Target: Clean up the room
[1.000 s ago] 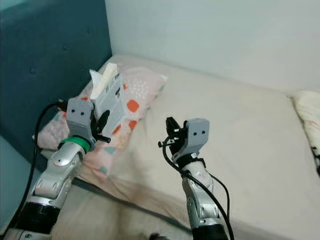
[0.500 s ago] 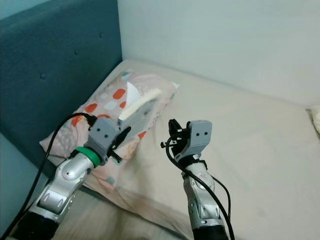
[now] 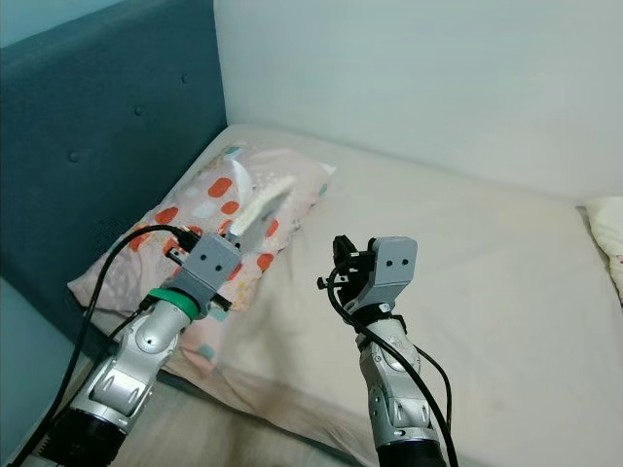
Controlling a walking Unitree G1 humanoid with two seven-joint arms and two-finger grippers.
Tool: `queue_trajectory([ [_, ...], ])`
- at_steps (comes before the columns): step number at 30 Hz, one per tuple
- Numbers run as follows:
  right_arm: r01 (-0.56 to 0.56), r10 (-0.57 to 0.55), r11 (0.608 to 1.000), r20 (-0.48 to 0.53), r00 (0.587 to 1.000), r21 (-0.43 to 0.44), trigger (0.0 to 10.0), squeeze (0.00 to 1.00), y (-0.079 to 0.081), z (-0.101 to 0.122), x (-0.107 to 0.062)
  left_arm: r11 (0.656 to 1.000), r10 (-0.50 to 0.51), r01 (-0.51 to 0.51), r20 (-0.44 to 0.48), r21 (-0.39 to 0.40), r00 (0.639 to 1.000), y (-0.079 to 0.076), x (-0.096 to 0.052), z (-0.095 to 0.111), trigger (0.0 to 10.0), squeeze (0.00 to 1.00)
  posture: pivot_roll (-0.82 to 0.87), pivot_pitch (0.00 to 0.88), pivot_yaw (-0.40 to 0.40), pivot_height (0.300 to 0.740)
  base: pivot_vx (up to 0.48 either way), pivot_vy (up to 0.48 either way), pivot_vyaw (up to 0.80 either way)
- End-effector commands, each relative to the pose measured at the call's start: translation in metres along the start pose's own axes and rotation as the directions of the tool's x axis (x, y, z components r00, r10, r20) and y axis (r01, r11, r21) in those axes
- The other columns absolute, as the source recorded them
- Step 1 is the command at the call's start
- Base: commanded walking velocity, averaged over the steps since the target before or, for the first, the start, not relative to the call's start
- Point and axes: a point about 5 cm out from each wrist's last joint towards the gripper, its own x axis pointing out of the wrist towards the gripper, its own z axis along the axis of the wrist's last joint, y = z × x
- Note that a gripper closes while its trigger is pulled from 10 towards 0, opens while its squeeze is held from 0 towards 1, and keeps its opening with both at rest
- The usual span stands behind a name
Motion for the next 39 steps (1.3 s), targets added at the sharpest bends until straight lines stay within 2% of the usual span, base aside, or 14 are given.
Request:
queue_trajectory([
  [1, 0.016, -0.016, 1.000, -0.032, 0.999, 0.017, 10.0, 0.00, -0.001, -0.007, -0.004, 0.999, 0.016, -0.016, 0.014, -0.039, 1.000, 0.001, 0.000, 0.001, 10.0, 0.00, -0.05, 0.061, 0.038, 0.690, 0.000, 0.000, 0.00],
  [7, 0.017, -0.016, 1.000, -0.034, 0.999, 0.018, 10.0, 0.00, -0.001, -0.007, -0.004, 0.997, 0.032, -0.033, -0.006, -0.069, 0.999, 0.002, 0.000, 0.000, 10.0, 0.00, -0.05, 0.063, 0.036, 0.665, 0.000, 0.000, 0.00],
  [15, 0.018, -0.018, 1.000, -0.034, 0.999, 0.016, 10.0, 0.00, -0.002, -0.007, -0.005, 0.996, 0.026, -0.025, 0.014, -0.090, 1.000, 0.000, 0.000, 0.004, 10.0, 0.00, -0.05, 0.062, 0.036, 0.635, 0.000, 0.000, 0.00],
  [26, 0.019, -0.018, 0.999, -0.027, 0.999, 0.033, 10.0, 0.00, -0.002, -0.006, -0.005, 0.998, 0.033, -0.032, 0.022, -0.057, 0.999, 0.001, 0.002, 0.005, 10.0, 0.00, -0.05, 0.061, 0.036, 0.595, 0.000, 0.000, 0.00],
  [29, 0.034, -0.032, 0.998, -0.029, 0.999, 0.061, 10.0, 0.00, -0.005, -0.006, -0.005, 0.998, 0.058, -0.058, 0.044, 0.009, 0.997, 0.002, 0.004, 0.007, 10.0, 0.00, -0.06, 0.060, 0.037, 0.595, 0.000, 0.000, 0.00],
  [31, 0.055, -0.052, 0.993, -0.033, 0.998, 0.100, 10.0, 0.00, -0.007, -0.006, -0.006, 0.992, 0.083, -0.091, 0.091, 0.087, 0.992, 0.004, 0.005, 0.011, 10.0, 0.00, -0.06, 0.061, 0.039, 0.595, 0.000, 0.000, 0.00],
  [32, 0.055, -0.052, 0.993, -0.033, 0.998, 0.100, 10.0, 0.00, -0.007, -0.006, -0.006, 0.992, 0.083, -0.091, 0.091, 0.087, 0.992, 0.004, 0.005, 0.011, 10.0, 0.00, -0.06, 0.061, 0.039, 0.595, 0.000, 0.000, 0.00],
  [34, 0.081, -0.076, 0.986, -0.040, 0.996, 0.149, 10.0, 0.00, -0.011, -0.007, -0.007, 0.972, 0.086, -0.115, 0.145, 0.207, 0.986, 0.002, 0.006, 0.014, 10.0, 0.00, -0.06, 0.065, 0.039, 0.595, 0.000, 0.000, 0.00],
  [35, 0.081, -0.076, 0.986, -0.040, 0.996, 0.149, 10.0, 0.00, -0.011, -0.007, -0.007, 0.972, 0.086, -0.115, 0.145, 0.207, 0.986, 0.002, 0.006, 0.014, 10.0, 0.00, -0.06, 0.065, 0.039, 0.595, 0.000, 0.000, 0.00],
  [36, 0.092, -0.086, 0.981, -0.045, 0.995, 0.169, 10.0, 0.00, -0.012, -0.008, -0.008, 0.960, 0.084, -0.123, 0.161, 0.251, 0.983, 0.001, 0.006, 0.015, 10.0, 0.00, -0.06, 0.066, 0.039, 0.595, 0.000, 0.000, 0.00],
  [37, 0.122, -0.110, 0.970, -0.068, 0.992, 0.210, 10.0, 0.00, -0.016, -0.011, -0.012, 0.928, 0.088, -0.141, 0.165, 0.345, 0.982, -0.001, 0.008, 0.011, 10.0, 0.00, -0.06, 0.071, 0.038, 0.595, 0.000, 0.000, 0.00],
  [39, 0.143, -0.127, 0.963, -0.082, 0.988, 0.228, 10.0, 0.00, -0.020, -0.014, -0.016, 0.917, 0.101, -0.152, 0.154, 0.368, 0.983, -0.002, 0.010, 0.008, 10.0, 0.00, -0.07, 0.081, 0.035, 0.595, 0.000, 0.000, 0.00],
])
